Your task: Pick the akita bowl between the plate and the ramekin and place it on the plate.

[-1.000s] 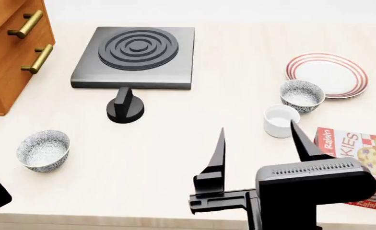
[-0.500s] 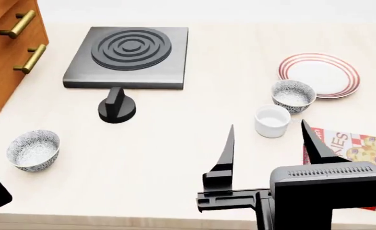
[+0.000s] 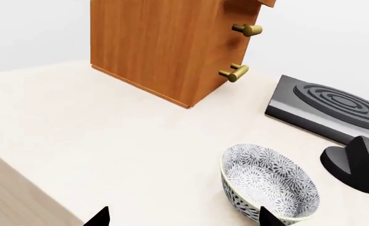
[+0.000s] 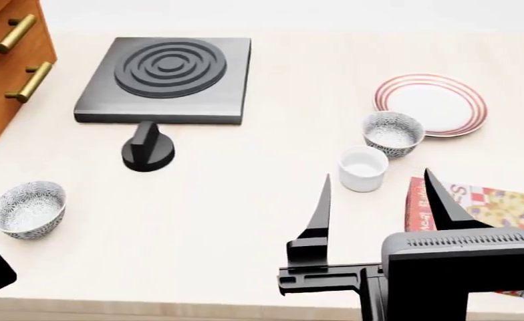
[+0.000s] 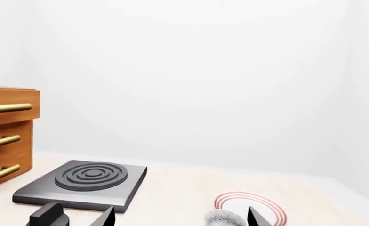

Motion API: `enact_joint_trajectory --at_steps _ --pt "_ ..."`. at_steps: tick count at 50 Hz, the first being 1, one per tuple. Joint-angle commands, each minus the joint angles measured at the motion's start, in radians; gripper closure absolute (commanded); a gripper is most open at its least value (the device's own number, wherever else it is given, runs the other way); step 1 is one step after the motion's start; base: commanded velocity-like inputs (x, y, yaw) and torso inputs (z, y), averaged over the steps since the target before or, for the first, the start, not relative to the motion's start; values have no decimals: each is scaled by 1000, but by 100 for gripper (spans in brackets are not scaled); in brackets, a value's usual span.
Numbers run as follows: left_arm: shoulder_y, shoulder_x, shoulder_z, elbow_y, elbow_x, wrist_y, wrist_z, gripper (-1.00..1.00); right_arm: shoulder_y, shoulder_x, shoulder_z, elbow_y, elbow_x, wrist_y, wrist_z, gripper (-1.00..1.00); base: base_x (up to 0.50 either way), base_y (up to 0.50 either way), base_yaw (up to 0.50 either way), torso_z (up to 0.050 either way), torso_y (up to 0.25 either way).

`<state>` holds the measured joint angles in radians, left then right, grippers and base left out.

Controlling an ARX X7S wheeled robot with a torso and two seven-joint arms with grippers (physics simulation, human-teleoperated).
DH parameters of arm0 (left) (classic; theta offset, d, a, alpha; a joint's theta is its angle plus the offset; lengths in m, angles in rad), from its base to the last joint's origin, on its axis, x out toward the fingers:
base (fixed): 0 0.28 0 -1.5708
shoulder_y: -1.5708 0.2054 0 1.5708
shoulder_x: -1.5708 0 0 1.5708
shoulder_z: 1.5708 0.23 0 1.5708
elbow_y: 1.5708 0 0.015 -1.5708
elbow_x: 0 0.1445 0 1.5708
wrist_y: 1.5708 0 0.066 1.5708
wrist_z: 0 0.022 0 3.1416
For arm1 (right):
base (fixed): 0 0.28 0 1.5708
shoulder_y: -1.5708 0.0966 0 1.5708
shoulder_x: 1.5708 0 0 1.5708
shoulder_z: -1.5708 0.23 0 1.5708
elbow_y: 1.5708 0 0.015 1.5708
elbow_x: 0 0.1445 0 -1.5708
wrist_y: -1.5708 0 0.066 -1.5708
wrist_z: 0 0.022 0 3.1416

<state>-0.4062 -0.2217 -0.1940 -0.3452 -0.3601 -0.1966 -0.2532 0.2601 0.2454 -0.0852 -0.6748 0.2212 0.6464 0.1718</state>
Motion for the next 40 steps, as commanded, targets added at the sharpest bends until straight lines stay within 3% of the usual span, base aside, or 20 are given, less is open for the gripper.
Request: enact_joint_trajectory --at_steps 1,23,40 --pt "-1 -1 4 -3 -2 4 -3 -100 -1 4 3 7 9 -4 3 -100 0 -82 0 0 0" --pt "1 -4 11 -5 -4 13 -9 -100 -6 10 12 2 27 -6 15 -100 0 -29 0 0 0" --pt "1 -6 15 -8 -8 18 -12 -100 -7 16 9 2 30 -10 24 -100 0 -180 0 0 0"
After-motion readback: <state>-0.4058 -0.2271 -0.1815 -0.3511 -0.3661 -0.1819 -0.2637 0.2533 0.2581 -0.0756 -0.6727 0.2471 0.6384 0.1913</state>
